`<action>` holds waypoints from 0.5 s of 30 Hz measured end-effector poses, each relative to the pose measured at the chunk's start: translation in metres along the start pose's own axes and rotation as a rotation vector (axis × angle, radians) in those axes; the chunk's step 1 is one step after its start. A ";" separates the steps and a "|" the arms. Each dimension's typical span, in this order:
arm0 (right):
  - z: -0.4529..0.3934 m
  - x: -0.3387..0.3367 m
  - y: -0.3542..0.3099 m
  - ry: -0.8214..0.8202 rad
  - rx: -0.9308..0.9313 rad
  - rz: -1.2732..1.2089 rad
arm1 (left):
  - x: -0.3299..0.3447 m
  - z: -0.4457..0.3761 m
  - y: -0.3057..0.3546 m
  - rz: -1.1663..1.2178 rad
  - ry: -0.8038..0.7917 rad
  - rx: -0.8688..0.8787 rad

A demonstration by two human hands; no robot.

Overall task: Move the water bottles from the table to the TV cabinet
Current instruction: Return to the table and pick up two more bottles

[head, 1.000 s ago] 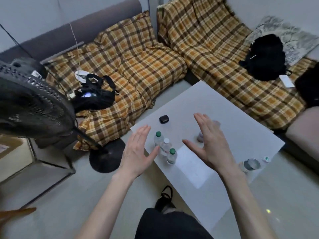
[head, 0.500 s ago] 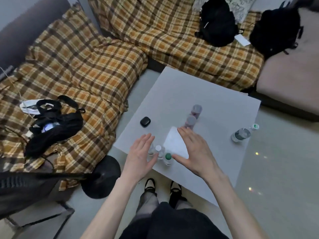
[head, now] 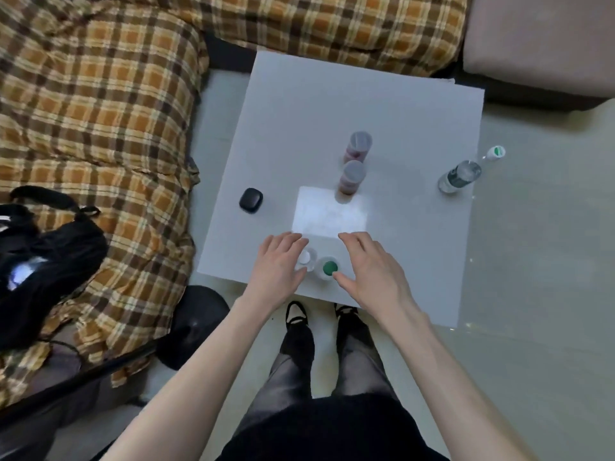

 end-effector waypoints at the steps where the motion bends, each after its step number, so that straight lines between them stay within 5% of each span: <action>1: -0.005 0.008 -0.001 -0.014 0.021 0.002 | 0.005 -0.005 -0.005 -0.008 -0.004 0.005; 15: -0.046 0.102 -0.003 -0.128 0.188 -0.051 | 0.037 -0.038 -0.032 -0.089 -0.076 0.023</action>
Point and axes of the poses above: each hand's wrist, its own z-axis away from the middle knuckle, its own x-axis out of the palm, y = z × x, the point moved 5 cm from there along -z, towards the middle knuckle, and after that the axes turned 6 degrees about z, right-handed, at the moved point
